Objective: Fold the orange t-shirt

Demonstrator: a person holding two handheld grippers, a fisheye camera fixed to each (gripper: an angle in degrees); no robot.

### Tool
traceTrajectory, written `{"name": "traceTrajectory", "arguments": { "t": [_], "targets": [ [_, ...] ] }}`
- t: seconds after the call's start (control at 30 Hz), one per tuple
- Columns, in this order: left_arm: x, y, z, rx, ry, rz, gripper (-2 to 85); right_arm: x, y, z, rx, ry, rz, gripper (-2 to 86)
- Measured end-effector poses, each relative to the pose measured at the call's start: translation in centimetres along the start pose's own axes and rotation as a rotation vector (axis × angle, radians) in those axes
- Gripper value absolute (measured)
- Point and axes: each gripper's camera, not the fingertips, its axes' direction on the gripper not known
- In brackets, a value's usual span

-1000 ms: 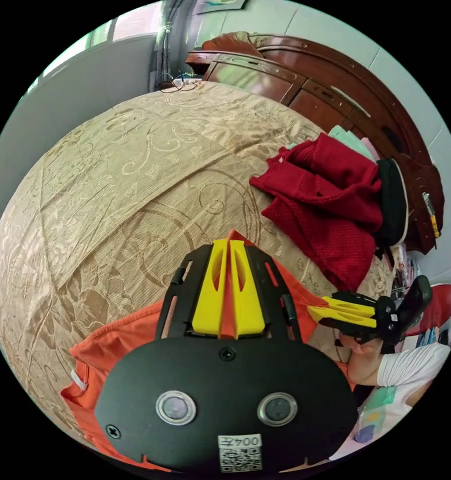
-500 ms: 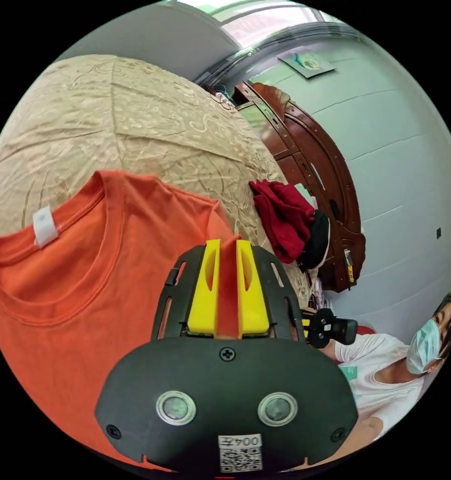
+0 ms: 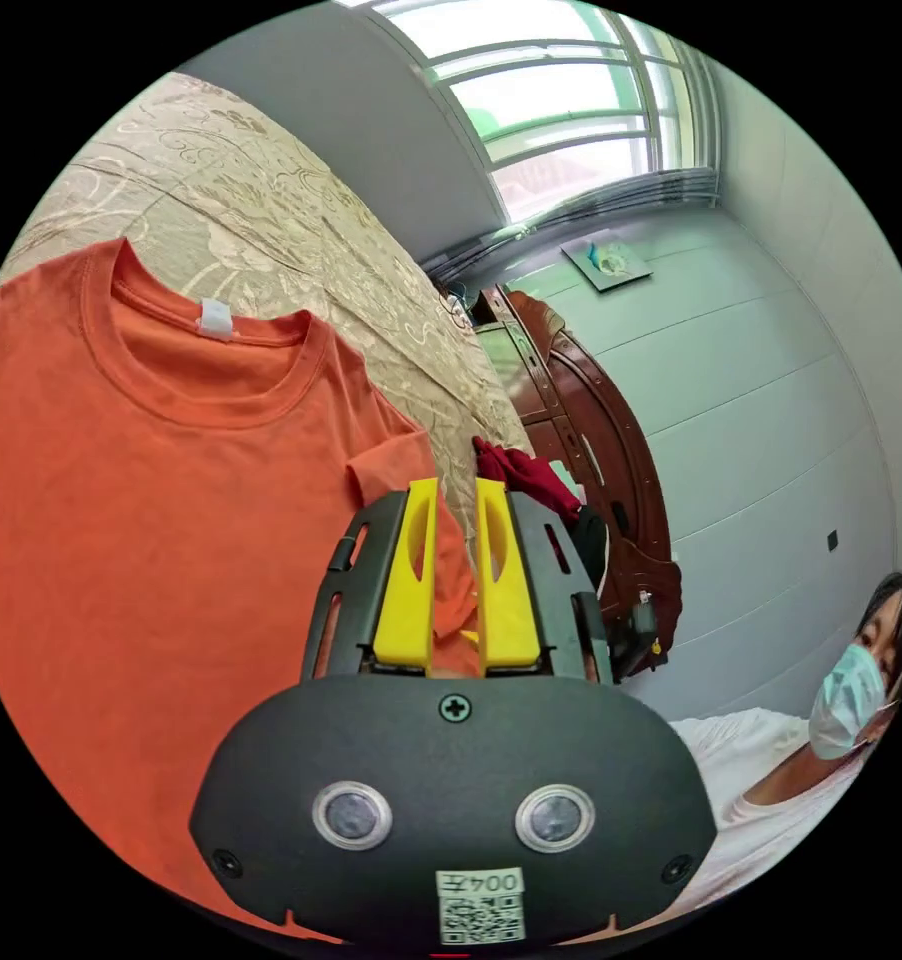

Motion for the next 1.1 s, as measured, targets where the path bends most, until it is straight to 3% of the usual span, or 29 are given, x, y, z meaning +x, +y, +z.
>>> {"name": "traceTrajectory", "arguments": {
  "t": [0.17,0.27,0.4,0.5,0.63,1.1],
  "targets": [
    [3.5,9.1,-0.6,0.036,-0.038,-0.043,4.7,-0.4,-1.3,1.8,-0.092,0.088,-0.230,6.4],
    [5.1,11.7,0.6,0.011,-0.040,-0.050,5.3,3.2,-2.0,0.9,-0.088,0.043,-0.105,1.1],
    [11.4,13.0,3.3,-0.076,-0.234,0.216,7.7,10.7,-1.4,-1.0,-0.028,-0.268,0.193,1.7],
    [16.4,14.5,6.3,-0.121,-0.431,0.474,9.6,14.4,-0.3,-0.8,-0.005,-0.436,0.292,3.8],
    [21.5,16.0,10.6,-0.180,-0.583,0.741,10.3,16.7,0.6,-0.4,-0.006,-0.488,0.326,5.7],
    [27.5,17.5,16.6,-0.223,-0.569,0.904,6.8,18.8,1.7,-0.6,-0.012,-0.421,0.218,9.4]
  ]
}}
